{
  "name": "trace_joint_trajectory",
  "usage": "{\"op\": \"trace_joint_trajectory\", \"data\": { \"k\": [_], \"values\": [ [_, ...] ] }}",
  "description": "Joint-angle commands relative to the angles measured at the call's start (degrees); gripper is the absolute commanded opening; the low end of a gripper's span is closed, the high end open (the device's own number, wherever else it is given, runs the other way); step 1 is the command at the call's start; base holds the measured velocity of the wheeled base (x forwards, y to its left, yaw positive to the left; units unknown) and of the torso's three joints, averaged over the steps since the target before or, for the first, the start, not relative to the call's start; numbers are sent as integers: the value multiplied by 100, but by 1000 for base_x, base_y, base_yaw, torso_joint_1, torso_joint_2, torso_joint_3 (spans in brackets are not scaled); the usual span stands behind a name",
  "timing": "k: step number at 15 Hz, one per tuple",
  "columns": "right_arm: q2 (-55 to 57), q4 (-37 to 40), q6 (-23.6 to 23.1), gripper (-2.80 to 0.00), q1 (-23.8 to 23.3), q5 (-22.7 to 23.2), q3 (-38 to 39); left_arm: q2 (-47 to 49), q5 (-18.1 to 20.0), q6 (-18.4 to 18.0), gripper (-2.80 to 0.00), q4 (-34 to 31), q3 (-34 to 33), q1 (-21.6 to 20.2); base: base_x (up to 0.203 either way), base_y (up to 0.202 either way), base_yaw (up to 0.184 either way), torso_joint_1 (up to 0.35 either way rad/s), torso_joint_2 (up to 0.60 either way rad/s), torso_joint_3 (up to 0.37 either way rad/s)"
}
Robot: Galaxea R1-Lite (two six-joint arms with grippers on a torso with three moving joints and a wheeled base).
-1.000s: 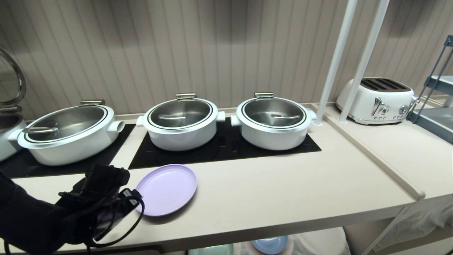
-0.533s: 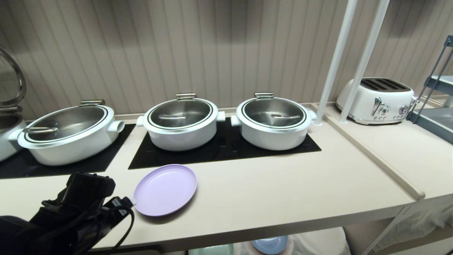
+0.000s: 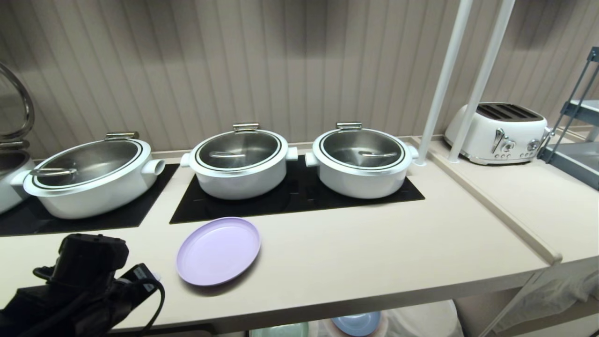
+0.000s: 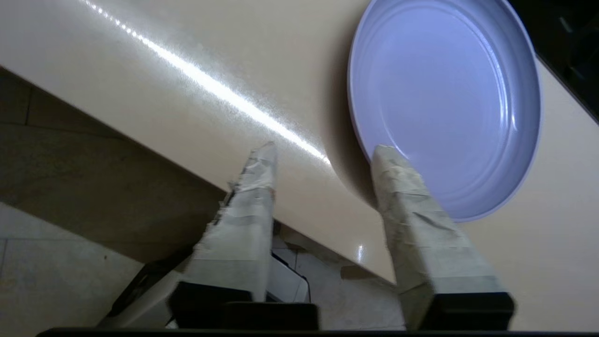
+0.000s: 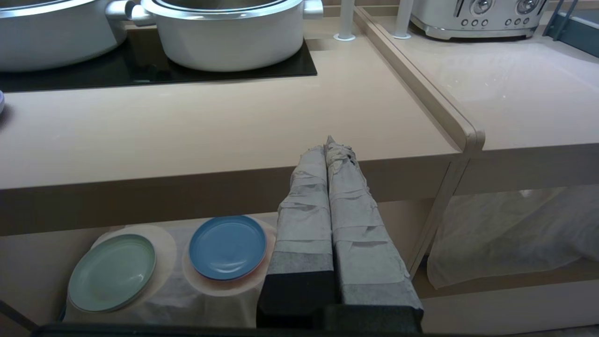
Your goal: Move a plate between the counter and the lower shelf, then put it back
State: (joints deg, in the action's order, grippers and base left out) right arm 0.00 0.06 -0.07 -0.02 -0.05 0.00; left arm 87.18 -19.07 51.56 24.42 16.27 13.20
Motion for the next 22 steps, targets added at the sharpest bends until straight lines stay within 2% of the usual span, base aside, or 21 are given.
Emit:
{"op": "trace_joint_trajectory", "data": {
  "k": [1, 6, 8, 11, 13, 15, 16, 18, 22],
  "values": [
    [0, -2, -1, -280, 2, 5, 0, -460, -13, -96, -280, 9, -1, -70, 0, 0, 0, 0, 0, 0],
    [0, 3, -1, -280, 2, -2, 0, -1684, -1, -890, -280, -87, -265, -294, 0, 0, 0, 0, 0, 0],
    [0, -6, -1, -280, 2, 5, 0, -2198, -5, -1390, -280, -93, -446, -312, 0, 0, 0, 0, 0, 0],
    [0, 3, -1, -280, -1, -4, 0, -3317, 51, -2325, -280, -103, -685, -283, 0, 0, 0, 0, 0, 0],
    [0, 1, -1, -280, 2, 4, 0, -4189, 331, -3122, -280, -105, -972, -315, 0, 0, 0, 0, 0, 0],
    [0, 3, -1, -280, 2, 3, 0, -4910, 960, -4006, -280, -99, -1407, -691, 0, 0, 0, 0, 0, 0],
    [0, 3, -1, -280, -1, 0, 0, -5255, 1359, -4255, -280, -152, -1509, -965, 0, 0, 0, 0, 0, 0],
    [0, 0, -1, -280, 2, 4, 0, -5842, 1920, -4540, -280, -430, -1593, -1289, 0, 0, 0, 0, 0, 0],
    [0, 3, -1, -280, 2, 3, 0, -6929, 2119, -4944, -280, -1527, -1625, -1507, 0, 0, 0, 0, 0, 0]
  ]
}}
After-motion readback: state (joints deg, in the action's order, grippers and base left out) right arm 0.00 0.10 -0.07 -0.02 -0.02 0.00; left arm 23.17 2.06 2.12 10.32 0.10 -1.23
